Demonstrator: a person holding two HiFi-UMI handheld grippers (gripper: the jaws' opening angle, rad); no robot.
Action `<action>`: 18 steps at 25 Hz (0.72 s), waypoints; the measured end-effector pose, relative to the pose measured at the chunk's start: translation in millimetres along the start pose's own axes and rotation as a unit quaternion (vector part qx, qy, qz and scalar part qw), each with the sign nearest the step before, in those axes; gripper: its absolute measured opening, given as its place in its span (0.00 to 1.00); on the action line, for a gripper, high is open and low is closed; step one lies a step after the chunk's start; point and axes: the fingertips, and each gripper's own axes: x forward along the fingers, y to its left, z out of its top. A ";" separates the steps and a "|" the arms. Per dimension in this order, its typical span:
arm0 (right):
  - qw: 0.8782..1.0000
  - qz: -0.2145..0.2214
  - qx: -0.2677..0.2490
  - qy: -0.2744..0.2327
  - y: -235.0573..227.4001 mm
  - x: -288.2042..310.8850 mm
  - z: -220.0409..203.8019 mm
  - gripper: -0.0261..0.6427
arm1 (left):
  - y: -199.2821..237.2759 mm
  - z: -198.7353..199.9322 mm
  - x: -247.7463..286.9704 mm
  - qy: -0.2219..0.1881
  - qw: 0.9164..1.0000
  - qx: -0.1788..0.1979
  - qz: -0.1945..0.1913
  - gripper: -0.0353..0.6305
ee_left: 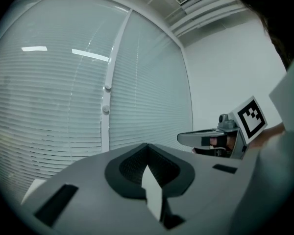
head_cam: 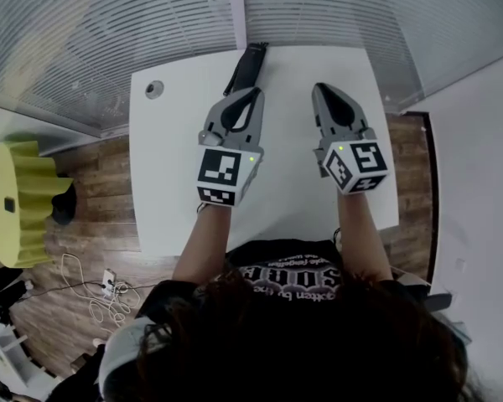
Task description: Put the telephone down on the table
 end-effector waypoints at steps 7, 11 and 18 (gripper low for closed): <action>1.000 -0.002 -0.007 -0.001 24.7 -12.5 -0.2 0.08 | 9.5 -0.6 -30.3 0.000 1.000 -0.004 0.015 0.06; 1.000 -0.007 -0.012 -0.004 40.2 -19.7 2.0 0.08 | 10.9 -3.7 -46.3 0.008 1.000 0.013 0.012 0.06; 1.000 -0.020 -0.017 -0.015 67.0 -34.4 5.3 0.08 | 14.6 -6.9 -75.0 0.013 1.000 0.017 0.005 0.06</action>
